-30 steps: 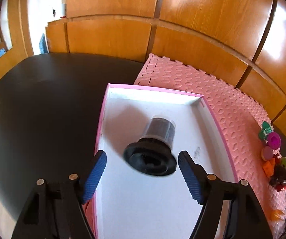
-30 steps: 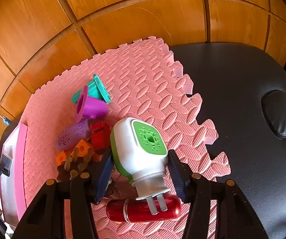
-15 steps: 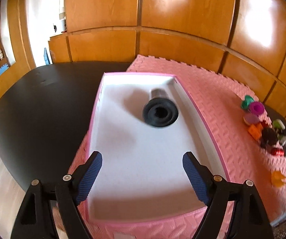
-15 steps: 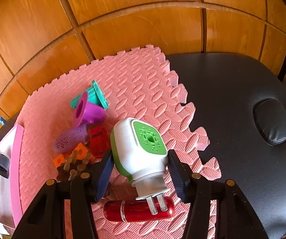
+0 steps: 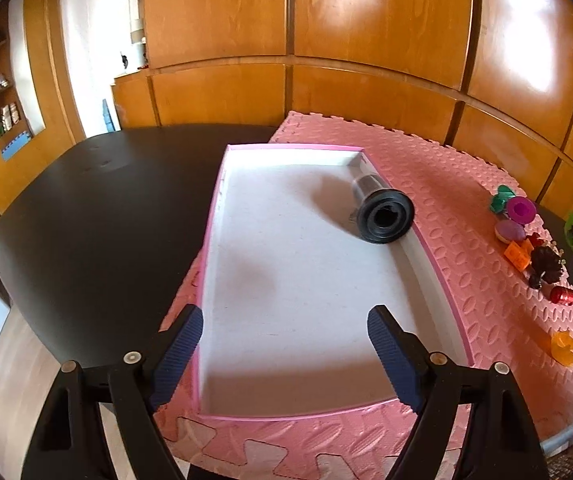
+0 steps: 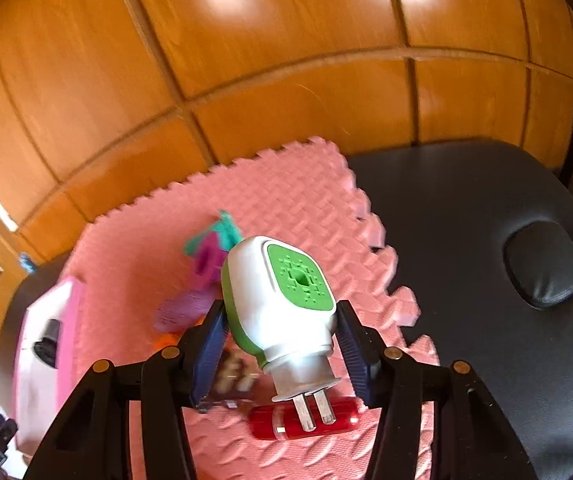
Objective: Organize rigid objects
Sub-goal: 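Carry the white-green diffuser into the box beside the filter and open the right tool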
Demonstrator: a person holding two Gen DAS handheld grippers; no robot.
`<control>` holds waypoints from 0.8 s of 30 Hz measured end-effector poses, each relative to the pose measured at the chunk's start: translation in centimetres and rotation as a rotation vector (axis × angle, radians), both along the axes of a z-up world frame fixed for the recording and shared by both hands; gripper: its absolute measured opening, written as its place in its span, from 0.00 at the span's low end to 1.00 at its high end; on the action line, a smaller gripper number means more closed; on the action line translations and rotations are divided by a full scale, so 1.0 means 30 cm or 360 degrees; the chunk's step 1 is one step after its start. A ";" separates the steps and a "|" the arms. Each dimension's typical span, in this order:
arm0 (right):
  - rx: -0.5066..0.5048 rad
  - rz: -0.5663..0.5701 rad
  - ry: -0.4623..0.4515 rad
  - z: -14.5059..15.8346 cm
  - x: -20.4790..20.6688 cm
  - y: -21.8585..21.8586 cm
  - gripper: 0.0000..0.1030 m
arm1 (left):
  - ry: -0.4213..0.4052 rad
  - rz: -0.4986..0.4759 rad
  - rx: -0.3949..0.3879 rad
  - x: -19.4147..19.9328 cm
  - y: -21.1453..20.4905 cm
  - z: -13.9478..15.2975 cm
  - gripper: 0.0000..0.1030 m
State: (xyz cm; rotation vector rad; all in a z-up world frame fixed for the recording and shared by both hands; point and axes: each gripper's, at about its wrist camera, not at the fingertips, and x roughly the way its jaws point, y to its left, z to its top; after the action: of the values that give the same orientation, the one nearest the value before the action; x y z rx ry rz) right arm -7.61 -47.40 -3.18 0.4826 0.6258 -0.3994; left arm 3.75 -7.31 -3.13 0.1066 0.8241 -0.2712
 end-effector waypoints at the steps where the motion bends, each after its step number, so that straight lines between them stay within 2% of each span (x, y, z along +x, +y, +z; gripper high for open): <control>1: 0.0002 0.0046 -0.0022 0.003 0.005 0.018 0.53 | 0.0002 0.0012 0.0003 0.001 0.006 0.000 0.84; 11: -0.0061 0.0361 -0.0005 0.053 0.052 0.247 0.53 | -0.0005 0.0074 -0.0020 0.013 0.054 0.009 0.84; 19: 0.0014 0.0744 0.0054 0.042 0.172 0.581 0.53 | 0.0000 0.0086 -0.0046 0.012 0.080 0.010 0.84; 24: 0.0005 0.0896 0.0089 0.039 0.256 0.760 0.53 | 0.0011 0.0106 -0.0061 0.014 0.110 0.002 0.84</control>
State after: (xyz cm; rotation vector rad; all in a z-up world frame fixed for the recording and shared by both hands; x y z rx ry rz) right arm 0.09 -24.60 -2.02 0.2808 0.7845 0.1223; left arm 4.18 -4.02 -3.06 0.0420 0.8273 -0.2248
